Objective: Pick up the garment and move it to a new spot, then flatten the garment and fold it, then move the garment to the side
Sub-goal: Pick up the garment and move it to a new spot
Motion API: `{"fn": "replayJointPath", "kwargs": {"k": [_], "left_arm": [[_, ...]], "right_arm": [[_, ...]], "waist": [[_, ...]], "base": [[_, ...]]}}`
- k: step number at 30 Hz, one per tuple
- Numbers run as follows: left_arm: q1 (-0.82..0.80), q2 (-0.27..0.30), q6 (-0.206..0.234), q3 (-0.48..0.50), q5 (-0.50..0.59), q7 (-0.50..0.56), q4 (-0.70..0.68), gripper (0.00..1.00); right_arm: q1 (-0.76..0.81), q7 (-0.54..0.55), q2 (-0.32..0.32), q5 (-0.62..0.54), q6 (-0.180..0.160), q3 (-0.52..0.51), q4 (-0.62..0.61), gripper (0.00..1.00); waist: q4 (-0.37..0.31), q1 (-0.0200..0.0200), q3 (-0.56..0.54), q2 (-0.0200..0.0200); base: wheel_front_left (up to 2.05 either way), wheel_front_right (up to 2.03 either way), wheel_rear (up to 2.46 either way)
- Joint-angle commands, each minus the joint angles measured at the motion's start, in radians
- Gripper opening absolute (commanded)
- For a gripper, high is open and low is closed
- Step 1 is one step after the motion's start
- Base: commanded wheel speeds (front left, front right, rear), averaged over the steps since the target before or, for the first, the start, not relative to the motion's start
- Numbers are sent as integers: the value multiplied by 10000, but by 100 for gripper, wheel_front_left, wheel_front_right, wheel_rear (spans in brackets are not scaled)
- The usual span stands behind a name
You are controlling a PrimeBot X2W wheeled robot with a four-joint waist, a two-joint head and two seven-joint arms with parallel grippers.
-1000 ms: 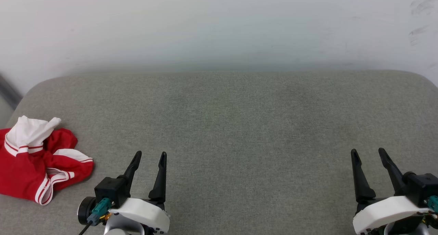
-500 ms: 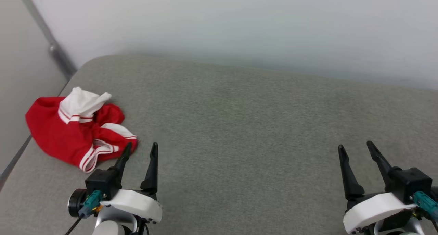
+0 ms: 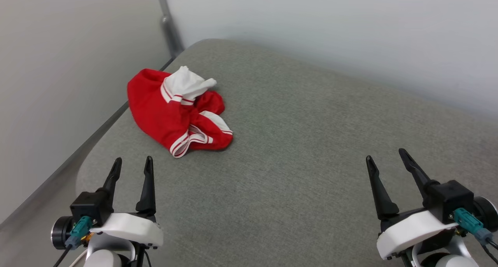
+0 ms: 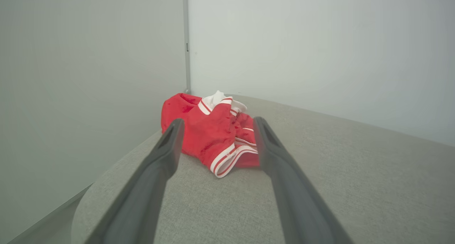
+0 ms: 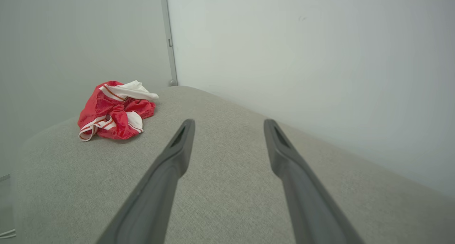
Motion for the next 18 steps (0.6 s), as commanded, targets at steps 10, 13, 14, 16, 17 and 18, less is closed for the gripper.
{"fn": "replayJointPath", "kwargs": {"k": [10, 13, 14, 16, 17, 18], "left_arm": [[547, -101, 223, 775, -126, -23, -649, 100], [565, -154, 193, 856, -83, -23, -745, 100], [546, -155, 177, 884, -71, -23, -753, 100], [437, -149, 151, 922, -62, -23, -725, 100], [359, -134, 124, 930, -52, -23, -695, 100], [254, -129, 86, 914, -62, -23, -657, 100]], "right_arm": [[-815, 196, 6, -140, -8, 782, 171, 100], [-931, 166, 6, -83, -7, 829, 285, 100], [-959, 149, 6, -62, -7, 841, 315, 100], [-995, 130, 6, 11, -7, 835, 358, 100], [-994, 117, 6, 45, -7, 815, 367, 100], [-984, 107, 6, 66, -7, 797, 370, 100]], "waist": [[848, 0, 414, 0], [854, 0, 435, 0], [853, 0, 435, 0], [845, 0, 426, 0], [839, 0, 424, 0], [832, 0, 429, 0]], "base": [[0, 0, 0], [0, 0, 0], [0, 0, 0], [0, 0, 0], [0, 0, 0], [0, 0, 0]]}}
